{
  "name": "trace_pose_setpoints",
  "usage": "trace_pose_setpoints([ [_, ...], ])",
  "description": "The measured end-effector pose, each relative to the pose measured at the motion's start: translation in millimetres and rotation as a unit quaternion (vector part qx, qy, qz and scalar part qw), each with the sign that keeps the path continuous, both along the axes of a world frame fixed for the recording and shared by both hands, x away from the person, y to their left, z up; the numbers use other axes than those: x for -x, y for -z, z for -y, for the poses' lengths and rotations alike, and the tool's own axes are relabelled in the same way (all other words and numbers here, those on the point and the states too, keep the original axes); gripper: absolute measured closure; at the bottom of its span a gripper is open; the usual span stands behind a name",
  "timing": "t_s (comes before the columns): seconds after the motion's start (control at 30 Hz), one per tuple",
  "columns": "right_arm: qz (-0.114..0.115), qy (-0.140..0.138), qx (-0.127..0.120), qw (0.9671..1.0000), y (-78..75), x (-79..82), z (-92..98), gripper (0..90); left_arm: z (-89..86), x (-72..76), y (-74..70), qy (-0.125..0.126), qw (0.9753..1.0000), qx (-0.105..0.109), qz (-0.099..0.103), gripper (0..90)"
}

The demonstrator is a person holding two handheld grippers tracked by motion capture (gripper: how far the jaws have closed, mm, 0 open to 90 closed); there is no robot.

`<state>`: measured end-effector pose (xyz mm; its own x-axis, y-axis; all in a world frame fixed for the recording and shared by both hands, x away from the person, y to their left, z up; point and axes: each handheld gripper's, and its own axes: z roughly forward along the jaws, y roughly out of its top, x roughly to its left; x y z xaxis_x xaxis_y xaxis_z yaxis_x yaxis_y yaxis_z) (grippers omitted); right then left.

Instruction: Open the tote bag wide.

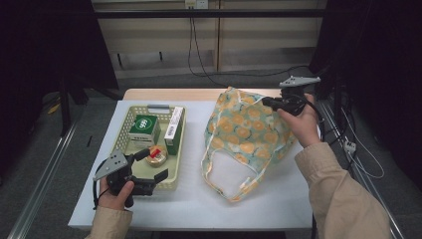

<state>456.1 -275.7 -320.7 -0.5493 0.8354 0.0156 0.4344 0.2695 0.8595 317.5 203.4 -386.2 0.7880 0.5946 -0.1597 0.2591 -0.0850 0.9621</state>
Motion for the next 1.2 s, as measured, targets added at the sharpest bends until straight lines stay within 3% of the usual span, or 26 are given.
trace_pose_setpoints([
  [0.73,-0.004,-0.003,-0.001,1.0000,0.6,0.2,0.6,90.0,-5.1,-37.3,-29.3,0.009,0.9995,-0.030,-0.005,2.8],
  [1.0,-0.005,-0.001,-0.003,1.0000,1.2,0.1,1.9,90.0,-12.6,-57.4,-37.7,0.005,0.9985,-0.055,-0.003,3.1],
  [1.2,-0.006,-0.002,-0.003,1.0000,1.5,-0.1,1.0,90.0,-16.4,-72.7,-35.4,0.007,0.9968,-0.077,-0.017,3.8],
])
